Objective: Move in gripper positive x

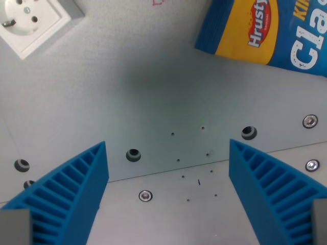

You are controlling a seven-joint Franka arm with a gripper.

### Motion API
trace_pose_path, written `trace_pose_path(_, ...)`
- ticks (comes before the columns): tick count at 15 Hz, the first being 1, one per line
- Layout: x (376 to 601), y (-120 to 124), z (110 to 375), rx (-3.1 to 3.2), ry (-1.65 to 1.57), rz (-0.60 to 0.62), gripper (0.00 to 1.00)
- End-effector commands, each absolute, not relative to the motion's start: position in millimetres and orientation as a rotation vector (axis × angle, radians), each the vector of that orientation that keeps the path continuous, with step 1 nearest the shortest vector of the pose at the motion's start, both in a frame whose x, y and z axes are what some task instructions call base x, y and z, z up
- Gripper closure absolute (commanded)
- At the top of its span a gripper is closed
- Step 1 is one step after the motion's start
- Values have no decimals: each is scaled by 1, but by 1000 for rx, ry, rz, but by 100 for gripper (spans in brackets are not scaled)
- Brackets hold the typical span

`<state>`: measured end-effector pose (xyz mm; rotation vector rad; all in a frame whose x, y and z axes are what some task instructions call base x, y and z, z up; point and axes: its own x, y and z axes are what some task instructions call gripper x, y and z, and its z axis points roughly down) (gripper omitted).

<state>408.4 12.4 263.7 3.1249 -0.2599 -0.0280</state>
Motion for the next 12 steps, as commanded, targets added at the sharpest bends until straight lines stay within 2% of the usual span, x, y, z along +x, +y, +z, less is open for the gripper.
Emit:
trace_pose_path(1, 414, 12, 266, 3125, -261, -19, 0)
trace_pose_path(12, 468, 2, 265, 3125, -261, -19, 0)
